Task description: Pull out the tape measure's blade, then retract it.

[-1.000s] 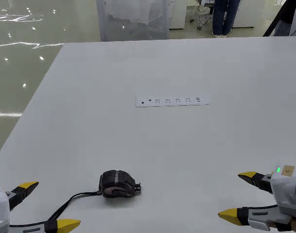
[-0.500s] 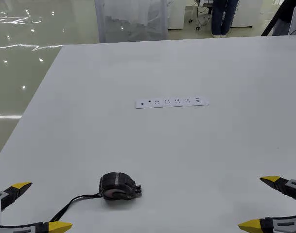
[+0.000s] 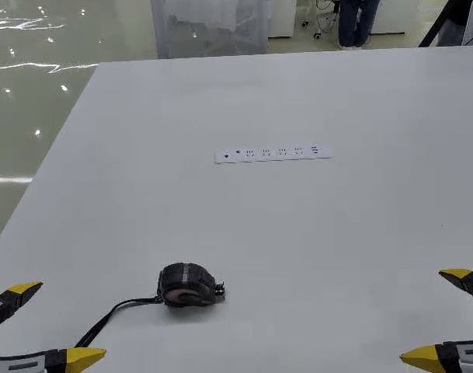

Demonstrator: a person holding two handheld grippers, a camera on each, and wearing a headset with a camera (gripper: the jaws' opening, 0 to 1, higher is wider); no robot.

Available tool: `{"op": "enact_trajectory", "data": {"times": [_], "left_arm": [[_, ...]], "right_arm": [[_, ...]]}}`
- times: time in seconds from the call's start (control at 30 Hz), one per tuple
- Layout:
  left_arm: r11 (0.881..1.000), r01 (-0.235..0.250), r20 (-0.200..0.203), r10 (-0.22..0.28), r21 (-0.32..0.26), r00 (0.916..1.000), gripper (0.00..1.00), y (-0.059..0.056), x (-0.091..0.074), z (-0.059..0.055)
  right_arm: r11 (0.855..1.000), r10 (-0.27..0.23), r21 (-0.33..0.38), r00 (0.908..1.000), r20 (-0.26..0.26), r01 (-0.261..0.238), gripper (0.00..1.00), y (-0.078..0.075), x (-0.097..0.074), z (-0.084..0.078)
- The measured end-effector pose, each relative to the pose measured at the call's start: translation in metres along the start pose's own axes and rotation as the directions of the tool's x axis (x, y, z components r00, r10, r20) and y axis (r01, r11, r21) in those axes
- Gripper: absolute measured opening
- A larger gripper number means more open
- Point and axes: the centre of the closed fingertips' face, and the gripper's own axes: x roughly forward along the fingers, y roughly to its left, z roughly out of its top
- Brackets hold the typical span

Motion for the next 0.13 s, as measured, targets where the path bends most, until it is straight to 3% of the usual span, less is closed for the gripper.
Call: {"op": "enact_trajectory", "data": {"times": [0.13], "left_arm": [[1.000, -0.002, -0.006, 0.002, 0.004, 1.0000, 0.99, 0.0009, -0.0015, -0.0018]], "right_arm": [[1.000, -0.006, 0.004, 1.0000, -0.001, 0.006, 0.99, -0.0036, -0.0022, -0.0027]]}}
